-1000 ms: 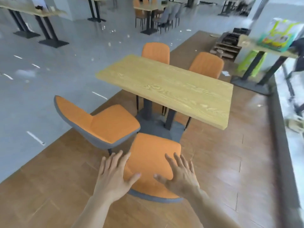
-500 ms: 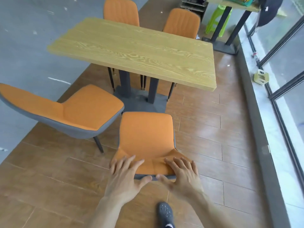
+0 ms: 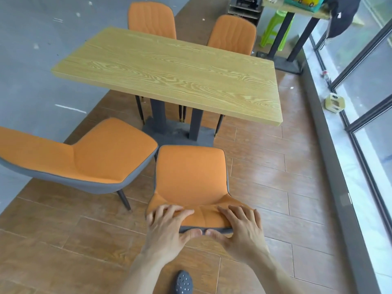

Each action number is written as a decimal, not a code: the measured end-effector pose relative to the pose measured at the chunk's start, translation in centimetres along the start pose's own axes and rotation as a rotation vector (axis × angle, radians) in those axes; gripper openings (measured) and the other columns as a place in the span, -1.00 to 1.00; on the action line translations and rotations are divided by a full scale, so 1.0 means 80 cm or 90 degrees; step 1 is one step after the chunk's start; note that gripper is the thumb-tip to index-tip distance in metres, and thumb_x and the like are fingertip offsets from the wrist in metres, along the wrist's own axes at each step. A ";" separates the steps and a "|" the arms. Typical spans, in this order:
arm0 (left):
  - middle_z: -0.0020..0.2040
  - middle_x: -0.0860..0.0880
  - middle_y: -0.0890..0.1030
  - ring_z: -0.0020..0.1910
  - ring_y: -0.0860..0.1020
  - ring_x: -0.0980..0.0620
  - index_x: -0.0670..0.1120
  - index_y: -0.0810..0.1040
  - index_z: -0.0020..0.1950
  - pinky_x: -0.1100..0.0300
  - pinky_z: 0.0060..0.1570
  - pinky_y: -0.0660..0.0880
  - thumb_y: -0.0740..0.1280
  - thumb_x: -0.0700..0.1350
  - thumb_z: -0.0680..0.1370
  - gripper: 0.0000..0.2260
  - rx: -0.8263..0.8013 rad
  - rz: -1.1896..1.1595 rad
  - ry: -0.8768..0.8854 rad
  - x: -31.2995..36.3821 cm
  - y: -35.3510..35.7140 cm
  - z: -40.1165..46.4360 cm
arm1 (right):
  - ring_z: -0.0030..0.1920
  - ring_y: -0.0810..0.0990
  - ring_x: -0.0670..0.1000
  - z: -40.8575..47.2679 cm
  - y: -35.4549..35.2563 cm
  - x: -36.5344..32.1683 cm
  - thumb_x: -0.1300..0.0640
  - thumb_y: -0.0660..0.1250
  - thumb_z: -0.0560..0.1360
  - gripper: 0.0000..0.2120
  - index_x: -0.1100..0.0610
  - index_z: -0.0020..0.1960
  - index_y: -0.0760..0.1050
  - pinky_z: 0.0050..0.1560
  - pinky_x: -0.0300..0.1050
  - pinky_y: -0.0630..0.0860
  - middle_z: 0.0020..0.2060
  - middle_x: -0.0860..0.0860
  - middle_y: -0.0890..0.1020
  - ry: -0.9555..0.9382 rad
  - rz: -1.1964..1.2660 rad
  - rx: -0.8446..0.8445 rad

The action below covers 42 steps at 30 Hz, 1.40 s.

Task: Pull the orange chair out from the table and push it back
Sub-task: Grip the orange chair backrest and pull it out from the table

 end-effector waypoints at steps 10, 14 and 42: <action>0.36 0.27 0.35 0.34 0.20 0.07 0.34 0.30 0.45 0.03 0.28 0.10 -0.17 0.61 0.37 -0.24 0.000 0.008 0.022 -0.019 -0.046 0.138 | 0.32 0.44 0.12 0.132 -0.014 0.011 -0.69 0.07 0.39 -0.15 -0.13 0.39 0.52 0.43 0.32 0.25 0.21 -0.14 0.59 0.026 -0.006 0.026; 0.37 0.26 0.35 0.34 0.21 0.05 0.33 0.29 0.45 0.00 0.29 0.16 -0.15 0.62 0.37 -0.24 -0.013 0.005 0.020 -0.023 -0.057 0.182 | 0.32 0.43 0.13 0.174 -0.021 0.017 -0.70 0.04 0.39 -0.12 -0.12 0.40 0.52 0.43 0.32 0.25 0.21 -0.13 0.59 0.034 -0.017 0.014; 0.55 0.14 0.18 0.52 0.09 0.04 0.26 0.01 0.58 -0.07 0.53 -0.05 -0.12 0.52 0.46 -0.27 0.024 0.044 0.069 -0.322 -0.246 0.153 | 0.66 -0.18 0.12 0.234 0.015 -0.276 -0.75 -0.31 0.29 0.08 -0.20 0.66 -0.03 0.61 0.24 -0.26 0.68 0.01 0.01 0.120 0.027 -0.042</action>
Point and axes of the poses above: each hand's wrist, its own z-axis towards the middle knuckle, its own y-axis out of the palm, x = y × z, the point moved 8 cm from there along z, towards the middle knuckle
